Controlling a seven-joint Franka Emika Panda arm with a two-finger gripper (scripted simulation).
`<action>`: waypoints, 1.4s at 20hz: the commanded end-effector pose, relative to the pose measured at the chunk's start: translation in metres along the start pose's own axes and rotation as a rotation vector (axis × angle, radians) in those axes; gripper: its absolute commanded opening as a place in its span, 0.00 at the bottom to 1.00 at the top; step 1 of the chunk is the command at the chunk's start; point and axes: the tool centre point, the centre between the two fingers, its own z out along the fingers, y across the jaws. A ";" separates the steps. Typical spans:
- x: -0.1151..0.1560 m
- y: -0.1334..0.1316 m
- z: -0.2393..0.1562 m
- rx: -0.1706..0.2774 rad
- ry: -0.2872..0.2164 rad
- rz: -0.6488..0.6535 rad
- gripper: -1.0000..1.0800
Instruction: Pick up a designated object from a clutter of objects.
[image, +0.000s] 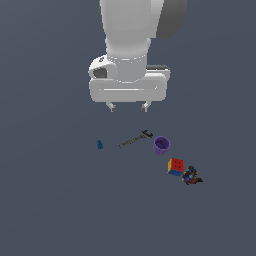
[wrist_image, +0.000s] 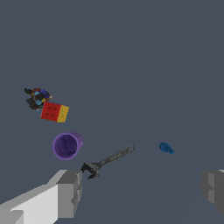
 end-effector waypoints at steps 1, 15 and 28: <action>0.000 0.003 0.005 -0.002 -0.001 -0.021 0.96; -0.001 0.040 0.055 -0.016 -0.014 -0.253 0.96; -0.012 0.082 0.112 -0.022 -0.032 -0.527 0.96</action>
